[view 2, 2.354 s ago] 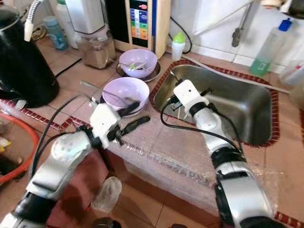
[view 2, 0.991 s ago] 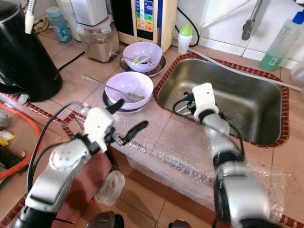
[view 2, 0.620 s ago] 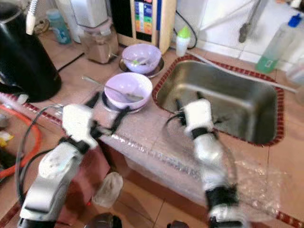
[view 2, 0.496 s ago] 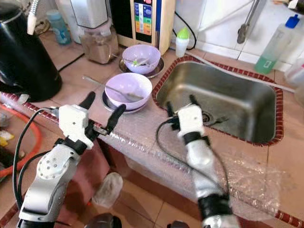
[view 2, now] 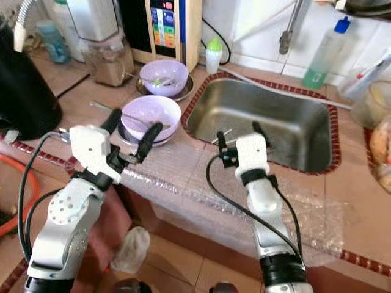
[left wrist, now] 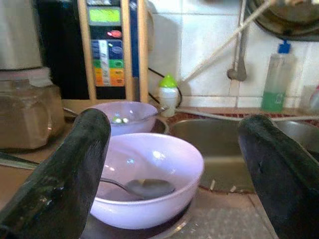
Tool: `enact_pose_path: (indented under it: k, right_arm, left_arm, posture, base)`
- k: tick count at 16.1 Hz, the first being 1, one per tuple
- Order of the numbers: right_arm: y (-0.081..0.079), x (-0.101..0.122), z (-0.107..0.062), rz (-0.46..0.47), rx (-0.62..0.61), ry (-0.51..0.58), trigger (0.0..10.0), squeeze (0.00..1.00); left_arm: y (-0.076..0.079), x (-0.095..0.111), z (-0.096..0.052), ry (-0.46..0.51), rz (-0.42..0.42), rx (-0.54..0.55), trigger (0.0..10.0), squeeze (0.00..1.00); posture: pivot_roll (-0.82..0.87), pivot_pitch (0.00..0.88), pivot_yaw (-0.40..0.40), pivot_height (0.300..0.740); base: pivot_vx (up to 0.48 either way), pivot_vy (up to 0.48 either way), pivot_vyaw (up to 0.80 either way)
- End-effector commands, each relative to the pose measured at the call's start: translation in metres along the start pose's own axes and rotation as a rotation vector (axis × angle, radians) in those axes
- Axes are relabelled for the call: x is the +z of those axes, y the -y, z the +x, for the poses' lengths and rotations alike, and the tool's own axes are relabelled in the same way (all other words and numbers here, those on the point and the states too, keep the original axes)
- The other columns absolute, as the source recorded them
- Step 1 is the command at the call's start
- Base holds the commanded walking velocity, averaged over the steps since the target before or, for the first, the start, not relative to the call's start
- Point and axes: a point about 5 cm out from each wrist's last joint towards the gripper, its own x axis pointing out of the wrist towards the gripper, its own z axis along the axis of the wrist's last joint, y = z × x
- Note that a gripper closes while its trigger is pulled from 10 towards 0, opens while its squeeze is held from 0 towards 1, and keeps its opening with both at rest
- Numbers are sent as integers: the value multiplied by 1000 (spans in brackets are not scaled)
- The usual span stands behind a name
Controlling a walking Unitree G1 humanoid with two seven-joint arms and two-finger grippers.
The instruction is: Kitchen organization
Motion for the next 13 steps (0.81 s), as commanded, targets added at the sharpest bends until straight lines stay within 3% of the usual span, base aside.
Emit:
enact_pose_path:
  k: [1, 10, 13]
  right_arm:
    - [0, 5, 2, 4, -2, 9, 10000, 0]
    - [-3, 6, 2, 15, 10, -14, 10000, 0]
    - [-8, 5, 1, 25, 22, -23, 10000, 0]
  left_arm:
    - [0, 4, 0, 11, 5, -3, 10000, 0]
    - [3, 4, 5, 9, 11, -27, 10000, 0]
    - [3, 4, 4, 9, 15, -30, 10000, 0]
  posture:
    - [-21, 0, 13, 740]
    - [-27, 0, 16, 740]
    - [-24, 0, 16, 740]
  base:
    - [0, 0, 0]
    - [0, 0, 0]
    - [0, -480, 0]
